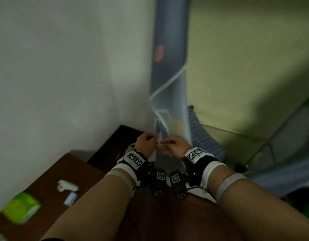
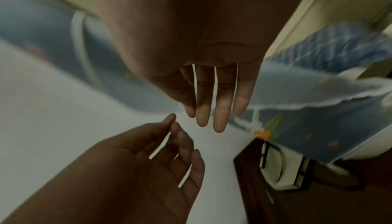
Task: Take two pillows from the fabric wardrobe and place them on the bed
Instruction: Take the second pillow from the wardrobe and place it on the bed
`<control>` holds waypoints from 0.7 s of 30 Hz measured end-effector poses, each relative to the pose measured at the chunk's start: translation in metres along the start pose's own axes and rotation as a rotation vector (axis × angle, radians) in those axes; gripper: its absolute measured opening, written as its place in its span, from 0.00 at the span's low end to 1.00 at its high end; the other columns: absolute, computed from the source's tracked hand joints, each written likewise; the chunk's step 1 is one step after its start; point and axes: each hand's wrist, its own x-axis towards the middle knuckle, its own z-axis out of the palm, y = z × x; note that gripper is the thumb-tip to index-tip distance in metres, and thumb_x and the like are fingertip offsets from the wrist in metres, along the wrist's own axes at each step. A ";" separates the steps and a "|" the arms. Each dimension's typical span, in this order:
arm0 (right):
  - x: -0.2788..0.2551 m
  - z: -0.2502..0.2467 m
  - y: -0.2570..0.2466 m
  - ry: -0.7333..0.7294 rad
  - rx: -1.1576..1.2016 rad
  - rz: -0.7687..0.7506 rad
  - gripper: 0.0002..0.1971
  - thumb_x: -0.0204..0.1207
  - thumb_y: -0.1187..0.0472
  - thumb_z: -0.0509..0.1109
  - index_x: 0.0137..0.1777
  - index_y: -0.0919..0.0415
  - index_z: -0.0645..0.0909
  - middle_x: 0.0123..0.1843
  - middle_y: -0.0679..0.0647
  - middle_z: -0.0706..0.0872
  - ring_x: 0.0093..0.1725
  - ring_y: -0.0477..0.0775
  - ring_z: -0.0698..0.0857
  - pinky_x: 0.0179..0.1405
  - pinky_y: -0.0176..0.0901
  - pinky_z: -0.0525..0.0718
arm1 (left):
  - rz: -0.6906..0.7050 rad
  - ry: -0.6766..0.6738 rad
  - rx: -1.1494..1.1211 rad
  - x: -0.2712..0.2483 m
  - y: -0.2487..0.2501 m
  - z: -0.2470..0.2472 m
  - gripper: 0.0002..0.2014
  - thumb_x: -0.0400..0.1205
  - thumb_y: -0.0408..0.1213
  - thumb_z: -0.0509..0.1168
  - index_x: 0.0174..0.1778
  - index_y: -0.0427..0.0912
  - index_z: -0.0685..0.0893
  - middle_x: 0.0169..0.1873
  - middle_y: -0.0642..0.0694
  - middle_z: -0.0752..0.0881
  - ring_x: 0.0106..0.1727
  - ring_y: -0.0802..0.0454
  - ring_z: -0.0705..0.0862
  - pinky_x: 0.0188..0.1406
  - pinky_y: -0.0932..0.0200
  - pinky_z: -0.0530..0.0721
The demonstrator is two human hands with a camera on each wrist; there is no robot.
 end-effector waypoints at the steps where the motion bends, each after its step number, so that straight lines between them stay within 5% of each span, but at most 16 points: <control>1: -0.006 -0.030 0.013 0.046 0.042 0.021 0.17 0.84 0.77 0.60 0.39 0.61 0.82 0.33 0.59 0.85 0.19 0.43 0.85 0.22 0.32 0.85 | 0.011 -0.051 0.008 0.003 0.005 0.032 0.11 0.81 0.25 0.63 0.37 0.43 0.83 0.27 0.44 0.82 0.27 0.48 0.78 0.28 0.60 0.74; 5: -0.015 -0.122 0.074 0.248 0.123 0.137 0.15 0.84 0.76 0.60 0.42 0.62 0.84 0.32 0.60 0.86 0.20 0.45 0.85 0.29 0.37 0.89 | 0.002 -0.231 0.029 0.011 0.016 0.131 0.12 0.83 0.25 0.61 0.39 0.43 0.83 0.29 0.43 0.83 0.28 0.50 0.81 0.22 0.67 0.76; 7: -0.014 -0.159 0.103 0.302 0.180 0.228 0.14 0.84 0.77 0.59 0.44 0.65 0.83 0.27 0.57 0.87 0.17 0.46 0.85 0.23 0.37 0.86 | -0.021 -0.303 0.053 0.019 0.017 0.172 0.09 0.86 0.27 0.60 0.43 0.40 0.83 0.32 0.44 0.83 0.31 0.51 0.82 0.22 0.68 0.78; 9: -0.008 -0.190 0.127 0.329 0.203 0.287 0.10 0.82 0.77 0.63 0.47 0.68 0.85 0.26 0.57 0.89 0.25 0.54 0.89 0.26 0.41 0.87 | -0.049 -0.359 0.059 0.029 0.015 0.206 0.07 0.87 0.28 0.60 0.47 0.38 0.82 0.34 0.44 0.83 0.33 0.51 0.83 0.23 0.69 0.81; 11: 0.006 -0.218 0.148 0.343 0.157 0.338 0.08 0.79 0.73 0.69 0.45 0.63 0.88 0.36 0.61 0.89 0.40 0.63 0.89 0.37 0.47 0.86 | -0.084 -0.396 0.079 0.048 0.006 0.237 0.12 0.85 0.27 0.62 0.39 0.44 0.86 0.34 0.42 0.85 0.36 0.45 0.85 0.32 0.60 0.86; 13: 0.025 -0.241 0.161 0.337 0.157 0.391 0.08 0.78 0.73 0.70 0.43 0.62 0.87 0.37 0.62 0.88 0.41 0.63 0.87 0.39 0.47 0.84 | -0.131 -0.433 0.112 0.075 -0.009 0.268 0.17 0.79 0.29 0.65 0.26 0.51 0.87 0.29 0.43 0.85 0.41 0.40 0.85 0.44 0.47 0.87; 16: 0.065 -0.270 0.182 0.360 0.120 0.460 0.06 0.81 0.72 0.66 0.48 0.64 0.84 0.40 0.64 0.86 0.39 0.61 0.85 0.36 0.45 0.83 | -0.278 -0.445 0.093 0.127 -0.041 0.308 0.06 0.73 0.37 0.70 0.31 0.47 0.82 0.30 0.41 0.82 0.43 0.39 0.83 0.50 0.36 0.88; 18: 0.096 -0.290 0.199 0.347 0.111 0.503 0.06 0.83 0.71 0.63 0.52 0.63 0.82 0.48 0.66 0.86 0.46 0.62 0.84 0.43 0.50 0.84 | -0.395 -0.451 0.086 0.184 -0.103 0.343 0.18 0.62 0.48 0.74 0.37 0.37 0.81 0.34 0.32 0.82 0.43 0.37 0.83 0.42 0.39 0.87; 21: 0.140 -0.311 0.226 0.321 0.093 0.575 0.06 0.83 0.67 0.66 0.58 0.62 0.82 0.61 0.69 0.87 0.56 0.67 0.86 0.60 0.61 0.86 | -0.578 -0.389 0.014 0.227 -0.145 0.368 0.42 0.56 0.52 0.80 0.63 0.33 0.78 0.60 0.23 0.85 0.55 0.32 0.87 0.51 0.35 0.91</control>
